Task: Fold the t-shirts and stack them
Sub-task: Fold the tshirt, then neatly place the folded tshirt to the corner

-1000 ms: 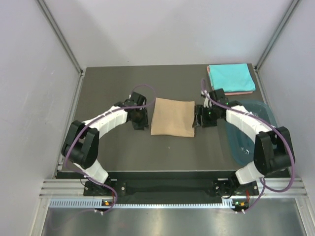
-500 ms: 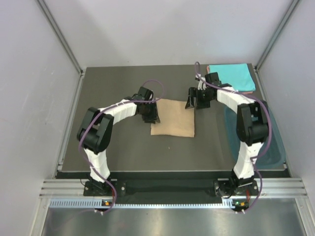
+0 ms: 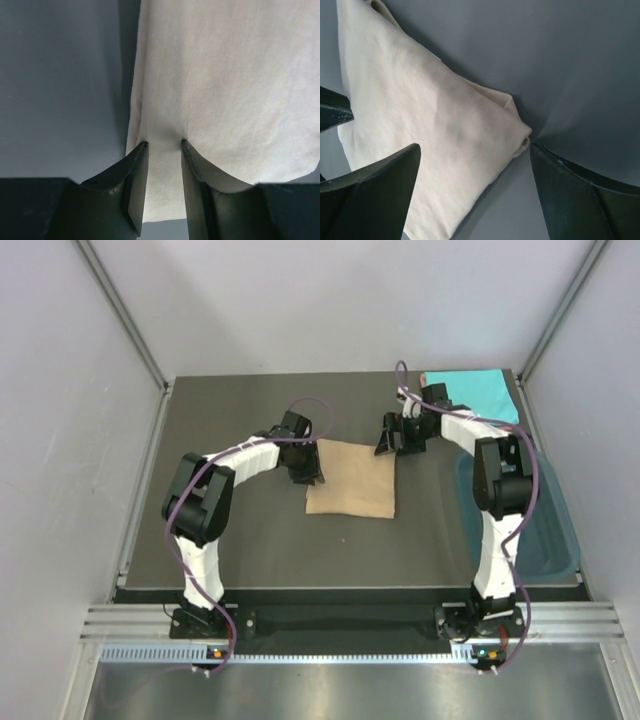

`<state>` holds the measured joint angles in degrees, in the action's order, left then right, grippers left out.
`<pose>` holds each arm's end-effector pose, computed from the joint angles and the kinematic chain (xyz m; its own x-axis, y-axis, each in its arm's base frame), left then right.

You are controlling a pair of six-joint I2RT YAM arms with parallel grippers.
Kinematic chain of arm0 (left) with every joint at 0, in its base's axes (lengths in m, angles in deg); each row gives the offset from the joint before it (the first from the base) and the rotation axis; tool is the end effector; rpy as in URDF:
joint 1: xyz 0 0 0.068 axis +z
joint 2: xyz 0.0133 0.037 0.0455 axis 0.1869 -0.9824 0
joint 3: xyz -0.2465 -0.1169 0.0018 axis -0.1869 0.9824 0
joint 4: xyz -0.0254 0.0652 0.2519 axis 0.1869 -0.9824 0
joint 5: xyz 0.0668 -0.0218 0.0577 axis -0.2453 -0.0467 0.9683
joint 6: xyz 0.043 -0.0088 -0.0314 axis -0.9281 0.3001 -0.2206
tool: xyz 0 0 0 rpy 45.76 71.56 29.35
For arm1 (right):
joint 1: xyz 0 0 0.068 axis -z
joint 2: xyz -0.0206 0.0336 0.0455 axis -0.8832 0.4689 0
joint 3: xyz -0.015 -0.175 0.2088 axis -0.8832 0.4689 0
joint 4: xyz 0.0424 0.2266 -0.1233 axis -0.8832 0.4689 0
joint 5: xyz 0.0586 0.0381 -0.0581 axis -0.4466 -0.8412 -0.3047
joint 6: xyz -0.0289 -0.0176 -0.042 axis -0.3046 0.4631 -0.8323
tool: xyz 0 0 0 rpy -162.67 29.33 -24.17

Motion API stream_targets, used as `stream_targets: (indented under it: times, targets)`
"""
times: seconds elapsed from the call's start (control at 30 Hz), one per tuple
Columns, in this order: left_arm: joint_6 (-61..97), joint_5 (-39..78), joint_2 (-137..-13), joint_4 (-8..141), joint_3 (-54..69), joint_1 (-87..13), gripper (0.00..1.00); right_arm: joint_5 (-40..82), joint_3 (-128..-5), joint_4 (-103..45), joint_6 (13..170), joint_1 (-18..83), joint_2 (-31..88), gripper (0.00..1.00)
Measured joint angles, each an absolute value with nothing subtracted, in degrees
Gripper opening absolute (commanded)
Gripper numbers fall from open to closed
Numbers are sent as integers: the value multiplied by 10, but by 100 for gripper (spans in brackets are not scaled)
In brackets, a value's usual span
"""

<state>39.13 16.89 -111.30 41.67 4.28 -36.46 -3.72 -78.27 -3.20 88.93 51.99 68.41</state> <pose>0.3626 -0.1820 0.1677 -0.9302 -0.1390 -0.3396 0.0145 0.9108 -0.4125 0.4356 0.0968 0.1675 -0.8751 -0.0904 -0.4754 -0.3546 0.7883 0.5028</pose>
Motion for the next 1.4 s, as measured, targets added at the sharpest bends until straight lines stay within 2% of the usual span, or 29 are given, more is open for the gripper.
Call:
stream_targets:
  times: [0.3,0.63,1.17,1.23,1.33,1.37,1.4]
  targets:
    - [391,195,-1135,401,9,-359,38,-91,-830,-21,852,525,722,91]
    - [390,213,-1142,400,5,-356,38,-152,-848,12,822,551,743,76]
    - [390,205,-1142,400,5,-355,38,-214,-895,84,807,564,781,75]
    - [390,204,-1142,401,5,-355,38,-214,-896,85,806,562,782,72]
    - [390,203,-1142,401,5,-355,38,-213,-896,88,804,561,784,63]
    - [390,203,-1142,400,5,-355,38,-212,-896,89,804,561,784,58]
    - [390,202,-1142,400,5,-355,38,-208,-896,90,802,561,785,48]
